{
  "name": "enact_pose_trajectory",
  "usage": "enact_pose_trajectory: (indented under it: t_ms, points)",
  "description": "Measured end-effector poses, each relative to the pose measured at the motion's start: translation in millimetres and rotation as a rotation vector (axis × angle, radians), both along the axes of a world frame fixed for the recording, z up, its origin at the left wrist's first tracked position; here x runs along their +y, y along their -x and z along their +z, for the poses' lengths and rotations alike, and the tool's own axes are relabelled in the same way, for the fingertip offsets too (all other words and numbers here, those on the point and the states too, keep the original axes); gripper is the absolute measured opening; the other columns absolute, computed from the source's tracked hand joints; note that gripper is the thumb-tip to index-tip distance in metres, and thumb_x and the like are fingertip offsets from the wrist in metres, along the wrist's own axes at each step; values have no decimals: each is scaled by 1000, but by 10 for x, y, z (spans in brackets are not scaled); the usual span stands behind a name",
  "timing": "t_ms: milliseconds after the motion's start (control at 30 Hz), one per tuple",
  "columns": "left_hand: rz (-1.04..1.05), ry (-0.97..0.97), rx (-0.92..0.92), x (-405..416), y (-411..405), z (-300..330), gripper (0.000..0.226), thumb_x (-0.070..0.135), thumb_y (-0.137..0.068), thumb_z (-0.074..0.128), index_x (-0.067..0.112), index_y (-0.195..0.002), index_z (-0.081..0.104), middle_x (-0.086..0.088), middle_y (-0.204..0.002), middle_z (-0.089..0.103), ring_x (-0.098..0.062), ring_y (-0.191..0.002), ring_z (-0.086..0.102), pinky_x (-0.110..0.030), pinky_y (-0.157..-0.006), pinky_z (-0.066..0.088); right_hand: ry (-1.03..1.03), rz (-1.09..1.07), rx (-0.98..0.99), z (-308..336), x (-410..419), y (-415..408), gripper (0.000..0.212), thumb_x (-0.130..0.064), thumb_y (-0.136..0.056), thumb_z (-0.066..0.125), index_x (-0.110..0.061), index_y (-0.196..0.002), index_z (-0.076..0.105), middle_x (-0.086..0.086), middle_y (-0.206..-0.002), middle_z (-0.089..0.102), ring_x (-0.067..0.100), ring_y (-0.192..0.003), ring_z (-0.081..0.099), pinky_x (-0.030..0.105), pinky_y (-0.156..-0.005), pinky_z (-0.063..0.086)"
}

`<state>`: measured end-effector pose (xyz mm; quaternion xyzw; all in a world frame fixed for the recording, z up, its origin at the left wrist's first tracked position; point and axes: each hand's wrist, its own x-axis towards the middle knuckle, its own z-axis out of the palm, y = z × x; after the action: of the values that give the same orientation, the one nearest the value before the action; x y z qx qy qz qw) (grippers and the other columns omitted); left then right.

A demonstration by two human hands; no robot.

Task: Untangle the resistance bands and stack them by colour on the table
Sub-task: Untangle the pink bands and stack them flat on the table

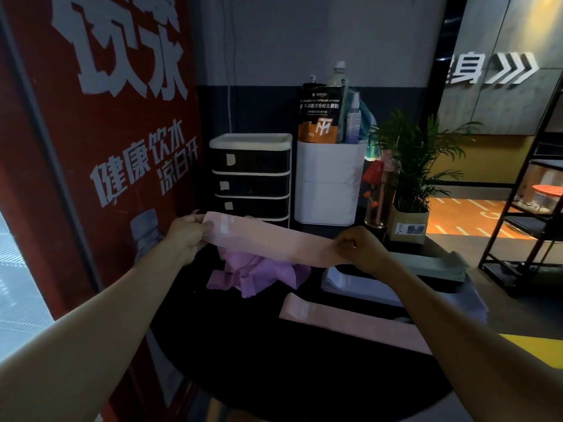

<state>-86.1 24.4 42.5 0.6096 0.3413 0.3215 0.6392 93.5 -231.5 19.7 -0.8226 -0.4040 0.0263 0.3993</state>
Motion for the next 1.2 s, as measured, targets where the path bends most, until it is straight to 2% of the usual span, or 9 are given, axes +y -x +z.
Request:
enact_pose_trajectory:
  t_ms: [167,267,367,433,733,867,1000,1133,1200]
  points:
    - [-96,50,-20,-44,28,-87,24,-5,-94,44,4,-114,56,-7,-104,57,-12,-74,54,-20,-54,52,126,-104,69,-194,-92,-106,37,-1,-80,65,-8,-115,60,16,-120,46,34,-102,55,29,-71,48]
    - [-182,32,47,-51,72,-134,27,-5,-94,44,19,-91,56,-5,-104,56,-13,-80,55,-24,-55,53,90,-193,212,-204,-200,-80,39,-2,-79,69,-6,-115,57,12,-112,46,29,-93,55,30,-65,50]
    - [-308,24,149,-61,98,-193,28,-4,-95,42,19,-89,55,-3,-97,54,-15,-81,52,-22,-52,53,17,-248,318,-206,-327,-52,8,3,-80,67,1,-81,59,10,-83,49,19,-71,49,31,-66,42]
    - [-380,-19,233,-97,97,-231,25,-5,-95,43,17,-87,52,-3,-94,51,-15,-78,49,-19,-51,52,-11,-300,362,-225,-406,-70,16,3,-81,67,3,-67,59,9,-70,47,19,-65,45,31,-68,39]
    - [-617,-307,558,-188,67,-360,11,-4,-89,53,6,-85,52,-7,-74,47,-11,-53,49,-18,-45,41,-258,-394,622,-286,-677,16,26,-6,-92,54,-6,-66,51,10,-72,48,18,-63,47,28,-59,44]
    - [-673,-301,564,-259,34,-379,5,1,-85,62,5,-84,60,-14,-77,53,-21,-67,48,-27,-58,38,-279,-441,641,-304,-847,23,24,-3,-91,55,-4,-68,52,13,-72,50,19,-59,48,22,-47,44]
    - [-651,-199,447,-445,-48,-409,6,-3,-86,60,1,-81,59,-9,-70,58,-5,-49,59,-14,-45,46,-352,-423,675,-305,-1078,115,22,4,-91,51,-3,-71,55,10,-73,50,16,-64,48,15,-44,46]
    - [-600,-79,338,-599,-172,-484,12,15,-94,54,6,-90,61,-8,-85,65,-16,-76,63,-23,-64,57,-370,-451,660,-329,-1323,193,19,0,-89,56,-12,-76,54,5,-77,55,13,-70,54,20,-50,49]
    - [-564,-114,337,-693,-242,-518,13,12,-95,51,7,-85,57,-8,-83,61,-17,-74,59,-22,-58,56,-360,-518,660,-348,-1434,209,24,-2,-89,58,-11,-69,49,6,-69,48,14,-62,48,19,-47,46]
